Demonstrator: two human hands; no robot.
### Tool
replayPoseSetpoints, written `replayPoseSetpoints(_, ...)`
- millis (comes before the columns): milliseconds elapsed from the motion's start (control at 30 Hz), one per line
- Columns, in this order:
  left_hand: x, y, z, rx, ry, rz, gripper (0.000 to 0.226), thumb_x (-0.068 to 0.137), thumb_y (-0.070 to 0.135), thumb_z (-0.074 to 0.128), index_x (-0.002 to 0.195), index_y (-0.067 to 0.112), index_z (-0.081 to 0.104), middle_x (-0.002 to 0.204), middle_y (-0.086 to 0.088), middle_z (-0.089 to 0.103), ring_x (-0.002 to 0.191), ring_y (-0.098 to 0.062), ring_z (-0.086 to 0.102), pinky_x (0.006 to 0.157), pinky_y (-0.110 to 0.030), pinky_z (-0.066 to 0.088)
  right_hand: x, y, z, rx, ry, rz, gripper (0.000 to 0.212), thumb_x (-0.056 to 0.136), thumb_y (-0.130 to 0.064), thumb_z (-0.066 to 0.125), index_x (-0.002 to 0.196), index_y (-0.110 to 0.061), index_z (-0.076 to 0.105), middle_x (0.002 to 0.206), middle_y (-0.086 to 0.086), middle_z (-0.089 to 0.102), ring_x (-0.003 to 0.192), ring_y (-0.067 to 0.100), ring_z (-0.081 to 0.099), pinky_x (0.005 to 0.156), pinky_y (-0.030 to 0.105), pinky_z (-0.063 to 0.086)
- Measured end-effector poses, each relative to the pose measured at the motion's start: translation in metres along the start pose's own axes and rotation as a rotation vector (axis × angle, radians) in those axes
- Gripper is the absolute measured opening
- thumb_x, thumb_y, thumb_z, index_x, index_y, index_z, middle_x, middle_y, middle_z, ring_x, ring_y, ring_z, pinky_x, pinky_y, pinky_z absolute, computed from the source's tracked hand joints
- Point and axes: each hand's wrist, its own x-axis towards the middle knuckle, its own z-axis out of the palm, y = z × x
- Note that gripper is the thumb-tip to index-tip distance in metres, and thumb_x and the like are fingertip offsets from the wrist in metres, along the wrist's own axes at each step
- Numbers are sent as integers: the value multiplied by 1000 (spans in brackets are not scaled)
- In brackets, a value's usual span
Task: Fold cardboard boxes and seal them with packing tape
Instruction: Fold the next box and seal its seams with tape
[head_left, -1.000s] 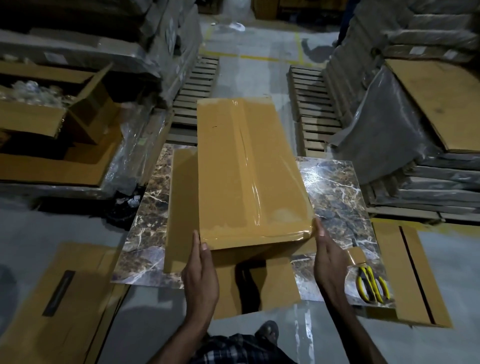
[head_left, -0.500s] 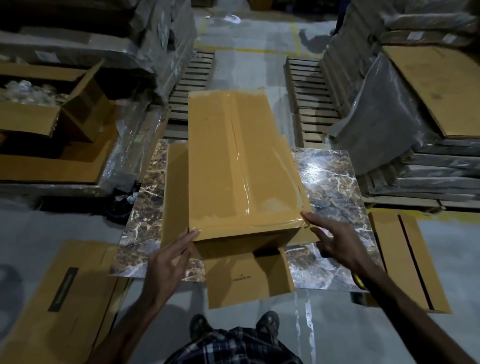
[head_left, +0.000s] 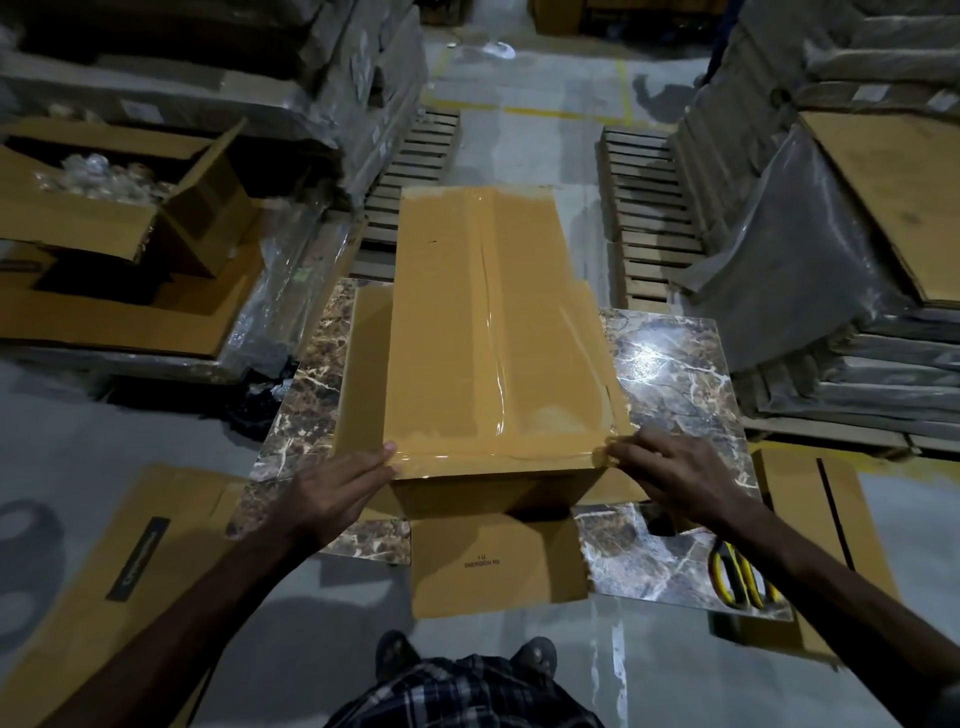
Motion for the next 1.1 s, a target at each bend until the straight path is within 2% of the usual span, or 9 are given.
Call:
replayPoseSetpoints(200, -3, 1, 1, 35, 3, 63, 20, 93, 4, 73, 108, -10, 76, 130, -26, 68, 103, -35, 76, 75, -44, 65, -12, 9, 7, -53, 94, -160, 51, 83, -6, 79, 129, -13, 59, 108, 13, 74, 68, 23, 70, 43, 35, 53)
replayPoseSetpoints(400, 5, 2, -5, 73, 37, 104, 22, 94, 15, 77, 100, -6, 80, 123, -21, 72, 102, -29, 76, 79, -43, 65, -30, 28, 11, -102, 77, -212, 52, 88, -20, 83, 136, -18, 62, 133, 12, 69, 94, 26, 76, 51, 34, 58)
replayPoseSetpoints(500, 10, 9, -1, 20, 124, -82, 29, 92, 22, 78, 102, -5, 79, 111, -16, 77, 97, -26, 77, 77, -43, 65, -18, 10, 1, -31, 141, -118, 21, 92, -30, 80, 108, -16, 81, 120, 6, 76, 88, 21, 76, 61, 34, 60)
replayPoseSetpoints(567, 25, 17, 6, 8, 123, -133, 28, 92, 26, 78, 99, 0, 80, 104, -12, 79, 95, -24, 75, 82, -39, 63, -4, -4, -2, 24, 156, 6, 16, 94, -31, 78, 96, -16, 82, 107, 1, 78, 84, 15, 73, 61, 32, 58)
replayPoseSetpoints(633, 41, 23, 15, -12, 38, -146, 28, 94, 33, 72, 102, 8, 81, 107, -6, 79, 100, -23, 73, 86, -39, 62, 6, -8, -1, 66, 112, 112, 16, 97, -33, 75, 98, -18, 80, 100, -3, 76, 80, 13, 70, 59, 31, 56)
replayPoseSetpoints(733, 63, 29, 27, -138, -78, -184, 27, 97, 35, 66, 108, 16, 81, 113, 0, 78, 102, -19, 70, 79, -39, 63, 13, -4, -1, 91, 59, 150, 24, 100, -39, 68, 95, -18, 79, 90, -2, 71, 71, 16, 67, 52, 34, 53)
replayPoseSetpoints(867, 95, 37, 41, -156, -133, -145, 29, 96, 44, 65, 94, 19, 79, 95, 2, 78, 86, -15, 69, 66, -36, 60, 30, -9, -4, 30, 21, 98, 39, 101, -52, 59, 81, -21, 71, 82, -4, 64, 64, 14, 59, 47, 27, 44)
replayPoseSetpoints(1000, 120, 51, 58, -114, -137, -104, 27, 91, 48, 72, 97, 22, 78, 86, 5, 73, 76, -16, 63, 56, -32, 56, 49, -22, 1, 33, -34, 157, 32, 92, -56, 71, 83, -26, 69, 80, -7, 61, 69, 14, 53, 58, 27, 37)
replayPoseSetpoints(1100, 135, 64, 62, -91, -175, -83, 22, 85, 40, 83, 97, 22, 78, 84, 5, 68, 75, -17, 58, 53, -32, 54, 66, -39, 8, 131, -86, 159, 20, 89, -45, 78, 92, -27, 72, 84, -8, 64, 77, 15, 54, 69, 31, 36)
